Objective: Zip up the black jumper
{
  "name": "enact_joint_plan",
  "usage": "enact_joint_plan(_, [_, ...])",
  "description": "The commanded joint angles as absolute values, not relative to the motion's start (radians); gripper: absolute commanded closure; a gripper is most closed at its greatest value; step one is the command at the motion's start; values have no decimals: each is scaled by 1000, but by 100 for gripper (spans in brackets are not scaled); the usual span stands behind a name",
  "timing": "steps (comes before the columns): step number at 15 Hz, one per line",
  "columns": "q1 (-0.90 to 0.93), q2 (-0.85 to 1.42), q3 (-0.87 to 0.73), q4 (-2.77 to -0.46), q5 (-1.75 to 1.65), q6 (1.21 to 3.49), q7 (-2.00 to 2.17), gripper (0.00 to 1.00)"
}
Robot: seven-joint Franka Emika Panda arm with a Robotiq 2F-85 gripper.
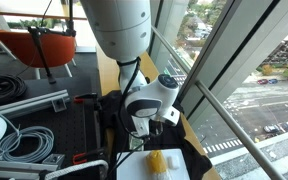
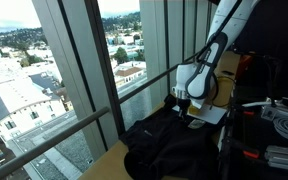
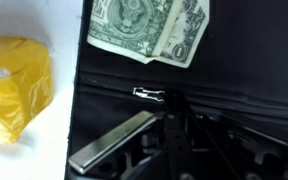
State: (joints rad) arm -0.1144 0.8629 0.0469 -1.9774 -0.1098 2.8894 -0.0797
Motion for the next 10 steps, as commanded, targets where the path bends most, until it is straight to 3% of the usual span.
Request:
enact_joint_plan(1, [-98, 839, 53, -2010, -87, 2895, -92, 98])
enact_joint_plan(10, [30, 674, 19, -2189, -112, 2930, -45, 98])
